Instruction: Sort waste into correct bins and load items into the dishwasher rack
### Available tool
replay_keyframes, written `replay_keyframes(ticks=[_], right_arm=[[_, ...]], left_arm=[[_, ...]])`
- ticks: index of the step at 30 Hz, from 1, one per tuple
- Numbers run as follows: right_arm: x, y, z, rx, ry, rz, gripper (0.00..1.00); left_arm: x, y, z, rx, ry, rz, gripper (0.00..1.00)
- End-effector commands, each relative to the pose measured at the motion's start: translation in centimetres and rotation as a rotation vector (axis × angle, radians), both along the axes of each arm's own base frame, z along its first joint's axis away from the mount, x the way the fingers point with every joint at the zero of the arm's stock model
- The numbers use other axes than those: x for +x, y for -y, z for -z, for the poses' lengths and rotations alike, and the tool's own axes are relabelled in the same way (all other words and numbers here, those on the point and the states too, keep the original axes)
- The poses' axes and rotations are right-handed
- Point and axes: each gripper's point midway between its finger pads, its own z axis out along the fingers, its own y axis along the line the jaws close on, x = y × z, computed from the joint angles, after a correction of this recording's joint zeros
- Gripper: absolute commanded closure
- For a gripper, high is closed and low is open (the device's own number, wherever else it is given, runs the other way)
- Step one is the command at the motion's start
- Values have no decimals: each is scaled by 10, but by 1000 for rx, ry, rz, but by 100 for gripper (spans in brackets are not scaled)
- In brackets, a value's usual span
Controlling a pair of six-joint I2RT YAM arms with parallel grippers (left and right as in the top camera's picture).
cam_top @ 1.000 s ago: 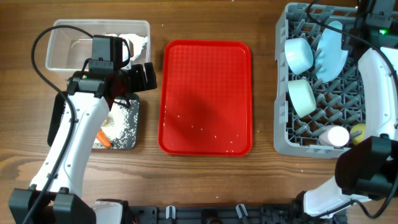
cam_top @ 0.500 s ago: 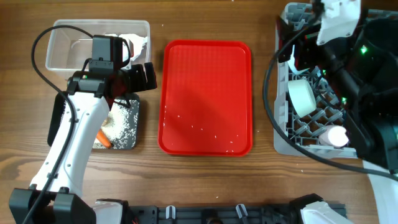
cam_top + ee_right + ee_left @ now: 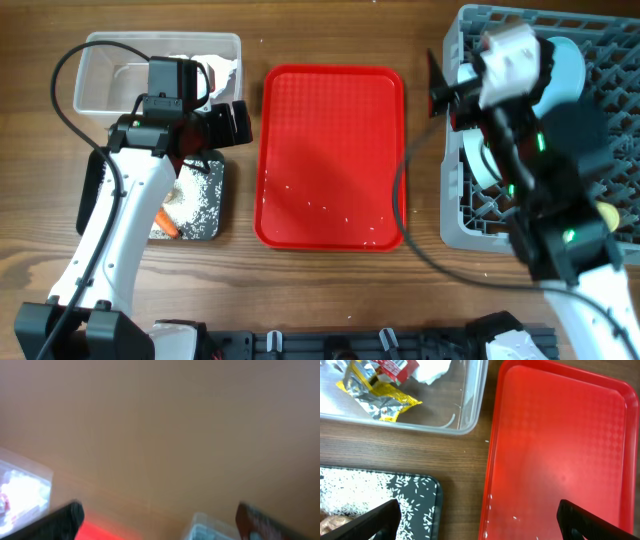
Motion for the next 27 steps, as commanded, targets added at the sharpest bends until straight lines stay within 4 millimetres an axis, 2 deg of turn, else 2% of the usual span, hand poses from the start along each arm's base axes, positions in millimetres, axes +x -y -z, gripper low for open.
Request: replay_keyframes(ticks=[1, 2, 5, 9, 12, 15, 17, 20, 21, 27], right_arm=[[-37, -4, 25, 15, 157, -105, 0], [-49, -5, 38, 12, 177, -146, 0], [-82, -3, 96, -9, 162, -226, 0], [-112, 2, 146, -117, 228, -252, 0], [-117, 10, 170, -116, 238, -214, 0], [-113, 19, 206, -104, 159, -156, 0], [-113, 29, 216, -84, 111, -99, 0], [-103, 70, 232, 193, -13, 142, 0], [-103, 74, 232, 224, -17, 166, 0], [-103, 70, 232, 217, -21, 138, 0]], left_arm=[[1, -1, -1, -8, 2, -3, 0], [1, -1, -1, -8, 2, -3, 0], [1, -1, -1, -8, 2, -3, 0], [1, -1, -1, -8, 2, -3, 0], [1, -1, -1, -8, 2, -3, 0], [1, -1, -1, -8, 2, -3, 0], [1, -1, -1, -8, 2, -3, 0], [1, -1, -1, -8, 2, -3, 0], [1, -1, -1, -8, 2, -3, 0], [1, -1, -1, -8, 2, -3, 0]])
